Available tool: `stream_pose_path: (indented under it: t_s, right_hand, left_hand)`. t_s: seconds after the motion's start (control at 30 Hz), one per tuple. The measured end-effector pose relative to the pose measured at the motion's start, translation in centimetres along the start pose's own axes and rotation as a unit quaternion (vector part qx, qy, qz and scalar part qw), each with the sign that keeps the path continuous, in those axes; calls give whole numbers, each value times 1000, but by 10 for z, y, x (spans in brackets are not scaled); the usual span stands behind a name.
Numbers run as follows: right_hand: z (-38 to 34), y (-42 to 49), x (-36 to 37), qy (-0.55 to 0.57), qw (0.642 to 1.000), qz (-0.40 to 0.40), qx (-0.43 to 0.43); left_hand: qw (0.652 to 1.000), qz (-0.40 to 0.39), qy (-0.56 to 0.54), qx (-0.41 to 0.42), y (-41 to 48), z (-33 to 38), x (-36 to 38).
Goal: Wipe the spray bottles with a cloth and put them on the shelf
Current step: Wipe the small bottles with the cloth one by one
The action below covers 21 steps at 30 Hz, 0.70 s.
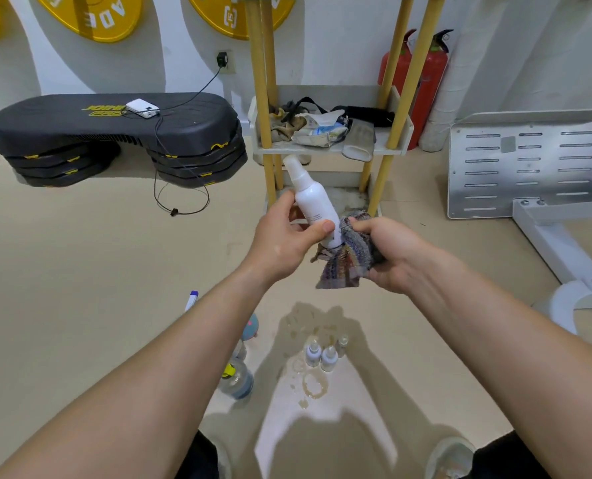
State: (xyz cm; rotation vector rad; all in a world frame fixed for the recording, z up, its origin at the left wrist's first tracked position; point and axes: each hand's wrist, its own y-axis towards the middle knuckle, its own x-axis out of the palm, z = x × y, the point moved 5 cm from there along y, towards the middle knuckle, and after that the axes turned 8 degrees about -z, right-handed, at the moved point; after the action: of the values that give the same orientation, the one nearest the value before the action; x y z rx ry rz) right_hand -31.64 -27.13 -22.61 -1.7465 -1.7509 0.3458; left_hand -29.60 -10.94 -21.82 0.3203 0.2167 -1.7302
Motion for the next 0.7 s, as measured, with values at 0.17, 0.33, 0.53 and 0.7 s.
stream_pose_path:
  t_s: [0.17,0.33,0.53,0.7]
  right_hand:
    - [2,0,2,37,999,15,-12]
    - [11,9,8,56,995,58,-62]
    - [0,-2,-4,-55,998,-5,8]
    - [7,3,-6,-15,999,35,-18]
  left_hand:
    - [999,38,5,-2,-5,5,10]
    - [994,103,26,-28,-11,4,22]
    - [999,18,29,-12,-5,-1,13]
    - [999,32,25,-22,-5,-4,19]
